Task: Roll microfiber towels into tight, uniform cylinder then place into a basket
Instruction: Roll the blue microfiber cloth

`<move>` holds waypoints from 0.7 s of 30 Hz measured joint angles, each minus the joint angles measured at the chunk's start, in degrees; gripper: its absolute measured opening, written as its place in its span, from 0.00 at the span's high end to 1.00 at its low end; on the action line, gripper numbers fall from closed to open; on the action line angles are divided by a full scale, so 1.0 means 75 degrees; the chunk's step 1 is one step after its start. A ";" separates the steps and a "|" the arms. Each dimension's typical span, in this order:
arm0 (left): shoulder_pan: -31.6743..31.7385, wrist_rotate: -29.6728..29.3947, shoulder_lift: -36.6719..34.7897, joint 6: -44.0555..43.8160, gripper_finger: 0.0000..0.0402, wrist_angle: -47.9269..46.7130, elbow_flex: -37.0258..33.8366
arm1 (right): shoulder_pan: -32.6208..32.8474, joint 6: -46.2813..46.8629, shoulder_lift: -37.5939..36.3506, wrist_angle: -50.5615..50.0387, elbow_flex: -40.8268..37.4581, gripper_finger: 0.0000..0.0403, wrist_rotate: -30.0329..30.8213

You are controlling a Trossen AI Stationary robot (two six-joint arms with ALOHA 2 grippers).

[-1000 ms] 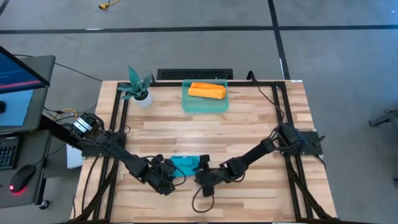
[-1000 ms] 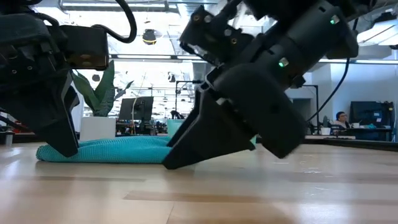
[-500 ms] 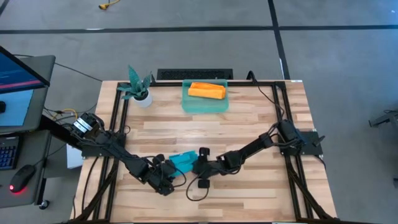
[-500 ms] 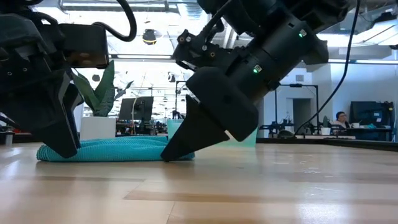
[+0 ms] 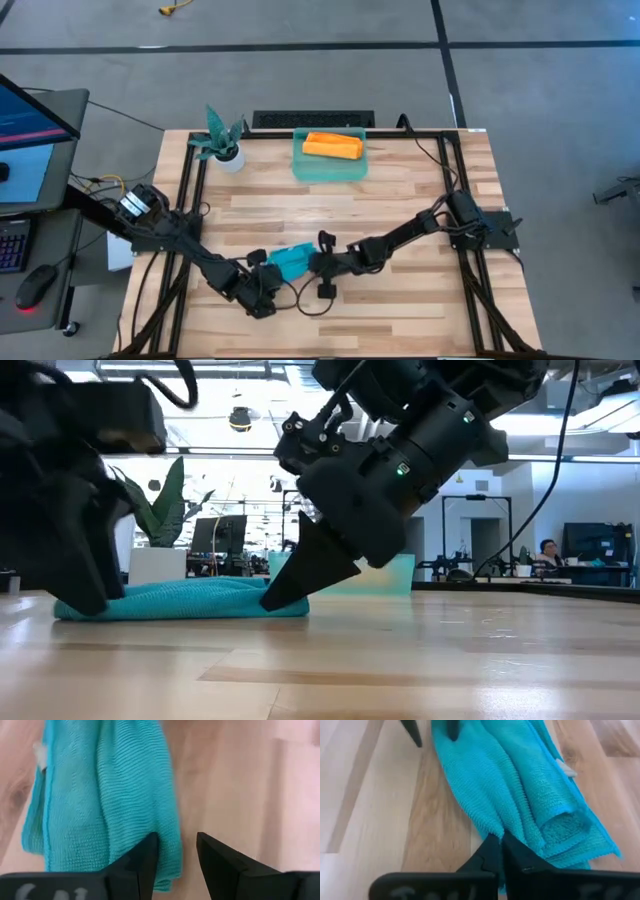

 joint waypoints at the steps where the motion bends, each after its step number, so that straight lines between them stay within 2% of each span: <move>1: -0.0058 -0.0016 0.0000 0.0103 0.68 -0.0108 0.0108 | -0.0005 0.0077 -0.0008 0.0005 0.0010 0.93 -0.0110; 6: -0.0337 -0.0329 -0.0003 0.0083 0.68 -0.0961 0.0529 | -0.0016 0.0350 0.0002 -0.0263 0.0353 0.96 -0.0817; 11: -0.0688 -0.0943 -0.0012 -0.0006 0.68 -0.1727 0.0845 | 0.0074 0.0438 0.0020 -0.1593 0.1116 0.97 -0.1252; 15: -0.0915 -0.1693 -0.0025 -0.0171 0.68 -0.2365 0.1133 | 0.0216 0.0562 0.0037 -0.2508 0.1570 0.95 -0.1298; 18: -0.0975 -0.2453 -0.0029 -0.0118 0.68 -0.2373 0.1179 | 0.0312 0.0562 0.0046 -0.2722 0.1717 0.97 -0.1292; 21: -0.0919 -0.2543 -0.0029 -0.0086 0.68 -0.2304 0.1185 | 0.0355 0.0562 0.0053 -0.2767 0.1781 0.98 -0.1292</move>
